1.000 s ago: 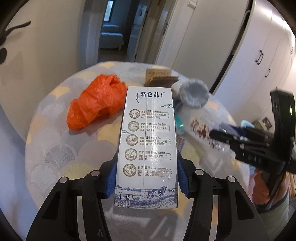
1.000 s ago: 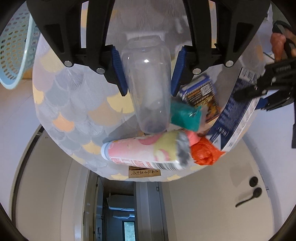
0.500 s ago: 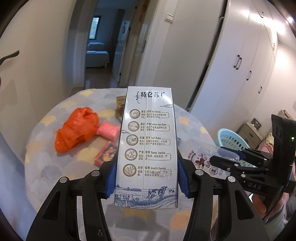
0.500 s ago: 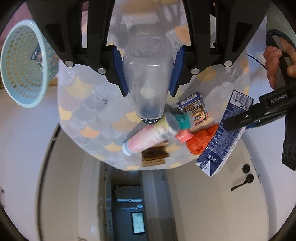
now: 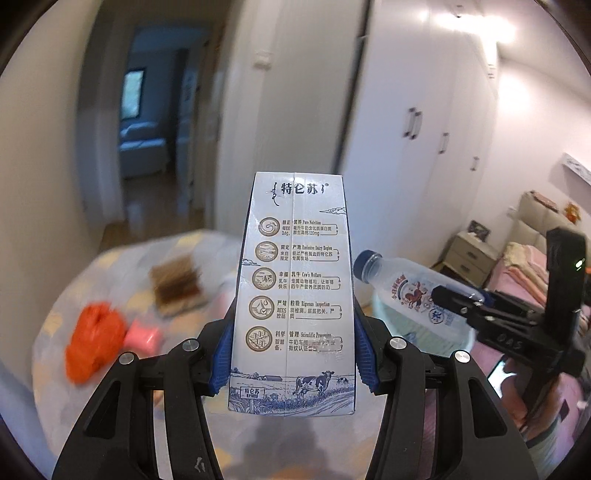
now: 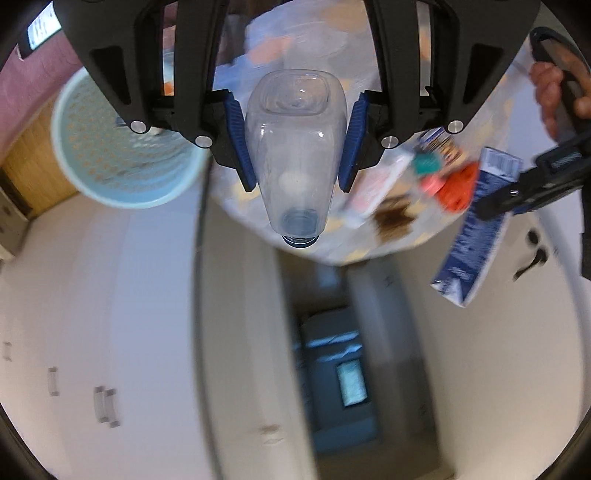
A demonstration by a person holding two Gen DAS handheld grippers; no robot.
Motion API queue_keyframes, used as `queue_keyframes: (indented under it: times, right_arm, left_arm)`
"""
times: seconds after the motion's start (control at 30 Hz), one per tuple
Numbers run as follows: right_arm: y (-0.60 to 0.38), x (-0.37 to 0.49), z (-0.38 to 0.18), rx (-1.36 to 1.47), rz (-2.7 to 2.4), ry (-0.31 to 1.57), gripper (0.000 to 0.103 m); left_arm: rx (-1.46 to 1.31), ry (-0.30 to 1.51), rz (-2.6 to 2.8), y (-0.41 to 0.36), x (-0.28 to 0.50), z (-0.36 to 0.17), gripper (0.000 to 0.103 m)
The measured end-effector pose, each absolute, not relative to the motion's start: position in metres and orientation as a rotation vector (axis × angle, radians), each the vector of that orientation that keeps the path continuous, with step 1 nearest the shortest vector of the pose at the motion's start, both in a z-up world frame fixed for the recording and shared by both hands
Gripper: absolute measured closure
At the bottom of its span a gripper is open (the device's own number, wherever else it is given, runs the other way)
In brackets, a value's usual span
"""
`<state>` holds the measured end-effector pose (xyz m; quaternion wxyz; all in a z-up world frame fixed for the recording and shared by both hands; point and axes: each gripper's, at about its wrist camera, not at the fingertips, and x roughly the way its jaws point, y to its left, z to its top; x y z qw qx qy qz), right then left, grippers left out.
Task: Collect trash
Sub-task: 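Lift the white carton and clear bottle and drop them into the wastebasket, then grasp the orange plastic bag with the left gripper while the right approaches the pink bottle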
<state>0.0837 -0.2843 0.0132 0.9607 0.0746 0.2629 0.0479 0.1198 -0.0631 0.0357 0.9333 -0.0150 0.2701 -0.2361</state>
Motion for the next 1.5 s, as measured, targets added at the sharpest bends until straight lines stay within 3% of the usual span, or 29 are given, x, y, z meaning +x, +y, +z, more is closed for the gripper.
queue_keyframes:
  times: [0.23, 0.73, 0.9, 0.97, 1.0, 1.5]
  right_arm:
    - [-0.355, 0.069, 0.019, 0.228, -0.103, 0.460, 0.061]
    - [-0.466, 0.091, -0.061, 0.432, -0.380, 0.619, 0.060]
    - [-0.475, 0.101, -0.075, 0.461, -0.395, 0.647, 0.060]
    - [-0.477, 0.104, -0.078, 0.474, -0.383, 0.648, 0.060]
    - [-0.478, 0.105, -0.079, 0.478, -0.379, 0.648, 0.059]
    - [-0.435, 0.091, -0.045, 0.408, -0.307, 0.580, 0.059]
  left_arm:
    - [-0.009, 0.548, -0.641, -0.147, 0.137, 0.047, 0.051]
    - [0.007, 0.837, -0.790, -0.308, 0.196, -0.076, 0.051]
    - [0.026, 0.871, -0.759, -0.322, 0.201, -0.094, 0.049]
    - [0.012, 0.871, -0.754, -0.328, 0.204, -0.094, 0.033]
    - [0.000, 0.865, -0.755, -0.326, 0.203, -0.094, 0.032]
    - [-0.090, 0.727, -0.730, -0.241, 0.177, -0.049, 0.031]
